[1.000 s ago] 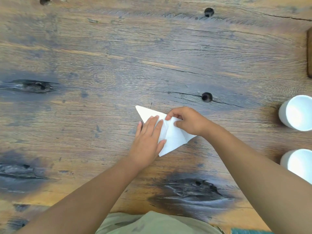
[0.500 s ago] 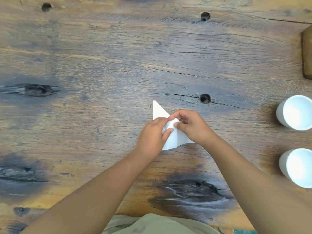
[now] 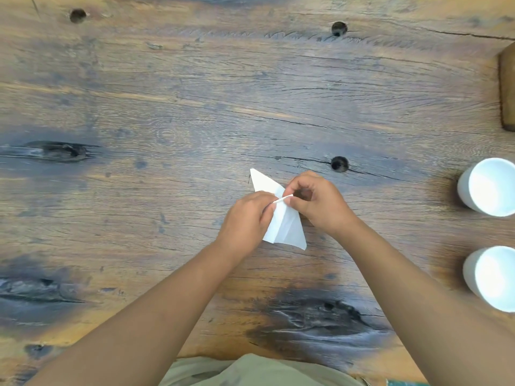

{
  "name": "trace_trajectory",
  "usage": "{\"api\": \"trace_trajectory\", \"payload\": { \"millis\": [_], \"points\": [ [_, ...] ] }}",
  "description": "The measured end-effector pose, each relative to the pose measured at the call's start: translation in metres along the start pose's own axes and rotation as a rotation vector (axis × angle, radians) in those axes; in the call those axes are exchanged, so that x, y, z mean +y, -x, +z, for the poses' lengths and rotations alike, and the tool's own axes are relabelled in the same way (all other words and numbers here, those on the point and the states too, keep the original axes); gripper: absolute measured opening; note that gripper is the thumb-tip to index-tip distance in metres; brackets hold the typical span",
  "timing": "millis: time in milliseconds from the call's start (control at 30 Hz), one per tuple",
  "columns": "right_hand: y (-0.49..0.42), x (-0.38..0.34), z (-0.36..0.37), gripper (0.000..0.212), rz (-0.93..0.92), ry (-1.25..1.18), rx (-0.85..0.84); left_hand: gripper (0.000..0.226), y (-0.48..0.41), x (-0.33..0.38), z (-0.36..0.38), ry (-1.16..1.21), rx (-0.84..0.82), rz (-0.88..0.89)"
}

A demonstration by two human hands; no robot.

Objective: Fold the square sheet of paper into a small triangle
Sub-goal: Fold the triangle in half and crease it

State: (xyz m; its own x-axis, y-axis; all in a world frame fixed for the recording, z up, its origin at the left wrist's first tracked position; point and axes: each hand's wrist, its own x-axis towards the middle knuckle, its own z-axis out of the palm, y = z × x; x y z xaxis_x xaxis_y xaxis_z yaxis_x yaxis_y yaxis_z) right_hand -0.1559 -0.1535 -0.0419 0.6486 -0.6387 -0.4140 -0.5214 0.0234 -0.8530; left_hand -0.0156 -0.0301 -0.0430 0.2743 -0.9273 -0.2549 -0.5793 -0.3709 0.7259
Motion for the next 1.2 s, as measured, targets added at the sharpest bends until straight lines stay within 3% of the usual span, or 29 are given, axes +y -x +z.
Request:
{"api": "trace_trajectory", "payload": {
  "millis": [133, 267, 567, 667, 733, 800, 867, 1067, 1200],
  "points": [
    [0.002, -0.008, -0.004, 0.018, 0.009, -0.041, -0.020, 0.021, -0.005, -0.001, -0.011, 0.060, -0.053, -0.040],
    [0.006, -0.018, -0.008, 0.016, -0.089, 0.117, 0.003, 0.015, -0.005, -0.005, -0.019, 0.144, -0.059, -0.091],
    [0.006, -0.029, -0.014, 0.007, -0.038, 0.135, 0.062, 0.014, 0.001, -0.023, -0.024, 0.255, -0.015, -0.195],
    [0.006, -0.029, -0.012, 0.006, -0.044, 0.088, 0.057, 0.015, 0.001, -0.020, -0.025, 0.390, 0.039, -0.318],
    [0.005, -0.029, -0.011, 0.007, -0.044, 0.061, 0.063, 0.017, -0.004, -0.019, -0.026, 0.466, 0.046, -0.502],
    [0.004, -0.028, -0.010, 0.007, -0.050, 0.050, 0.065, 0.017, -0.005, -0.018, -0.031, 0.672, 0.009, -0.714],
    [0.004, -0.028, -0.010, 0.007, -0.060, 0.040, 0.065, 0.022, -0.005, -0.019, -0.035, 0.881, -0.015, -0.789],
    [0.006, -0.028, -0.008, 0.009, -0.047, -0.023, 0.075, 0.031, -0.006, -0.019, -0.039, 1.118, 0.113, -0.727],
    [0.007, -0.027, -0.009, 0.007, -0.022, -0.083, 0.096, 0.034, -0.009, -0.017, -0.034, 0.799, 0.138, -0.615]
  ]
}}
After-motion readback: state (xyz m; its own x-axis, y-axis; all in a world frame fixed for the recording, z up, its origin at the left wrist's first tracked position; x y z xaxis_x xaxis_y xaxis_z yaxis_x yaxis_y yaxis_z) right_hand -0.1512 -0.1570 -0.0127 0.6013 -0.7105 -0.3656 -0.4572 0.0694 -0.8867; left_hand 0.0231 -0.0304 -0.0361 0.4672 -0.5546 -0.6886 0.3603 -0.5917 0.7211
